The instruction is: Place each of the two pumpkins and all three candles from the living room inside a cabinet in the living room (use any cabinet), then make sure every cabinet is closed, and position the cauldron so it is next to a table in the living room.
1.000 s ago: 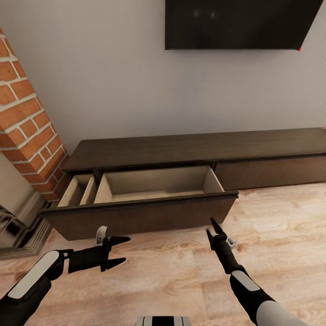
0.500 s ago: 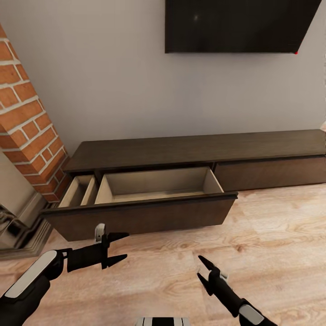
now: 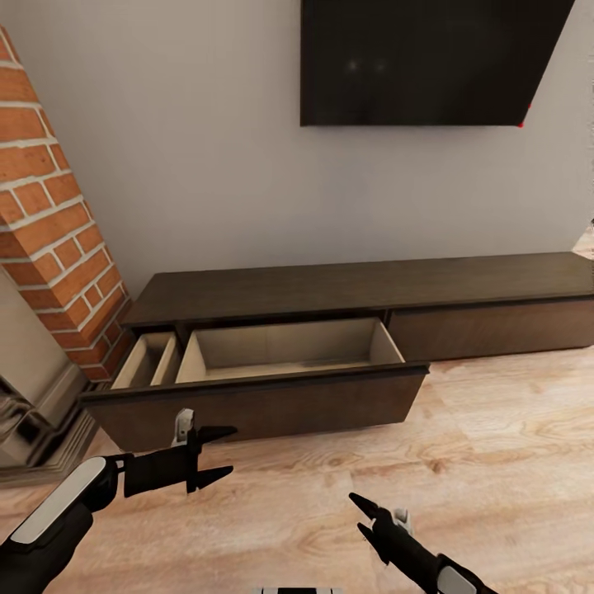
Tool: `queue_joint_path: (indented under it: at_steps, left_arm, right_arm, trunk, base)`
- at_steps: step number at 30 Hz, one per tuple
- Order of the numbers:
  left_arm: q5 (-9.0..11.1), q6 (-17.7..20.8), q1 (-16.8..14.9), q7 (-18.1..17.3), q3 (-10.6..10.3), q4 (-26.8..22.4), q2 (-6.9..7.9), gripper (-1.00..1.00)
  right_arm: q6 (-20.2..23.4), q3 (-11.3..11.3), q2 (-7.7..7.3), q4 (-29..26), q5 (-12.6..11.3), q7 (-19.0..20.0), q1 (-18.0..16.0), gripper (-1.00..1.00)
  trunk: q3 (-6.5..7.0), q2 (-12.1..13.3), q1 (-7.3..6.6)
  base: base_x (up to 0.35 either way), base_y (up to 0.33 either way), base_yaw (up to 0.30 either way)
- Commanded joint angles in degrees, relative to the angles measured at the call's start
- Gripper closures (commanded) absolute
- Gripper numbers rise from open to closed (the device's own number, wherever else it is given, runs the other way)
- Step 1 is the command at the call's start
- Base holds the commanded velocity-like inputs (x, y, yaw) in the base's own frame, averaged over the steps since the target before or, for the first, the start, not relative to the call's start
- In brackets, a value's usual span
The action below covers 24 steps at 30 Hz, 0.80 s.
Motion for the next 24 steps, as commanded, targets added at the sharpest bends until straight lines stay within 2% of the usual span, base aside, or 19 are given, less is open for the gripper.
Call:
queue_joint_path:
  at_steps: [1,6,24]
  left_arm:
    - [0.6,0.0,0.0,0.5,-0.1,0.0,0.04,-1.00]
    - [0.5,0.0,0.0,0.5,-0.2,0.0,-0.01,-1.00]
    - [0.4,-0.1,0.0,0.7,-0.6,0.4,0.01,-1.00]
  right_arm:
    - [-0.4,0.4,-0.02,0.4,-0.6,0.0,0.0,-1.00]
    - [-2.1,0.4,-0.07,1.2,-0.6,0.6,0.0,-1.00]
    - [-2.4,0.3,-0.07,3.4,-0.6,0.8,0.0,-1.00]
  trunk:
    - [0.18,0.0,-0.03]
    - [1.29,0.1,-0.16]
    - [5.28,0.3,-0.63]
  base:
    - [0.000,0.000,0.000]
    - [0.000,0.000,0.000]
    - [0.000,0.000,0.000]
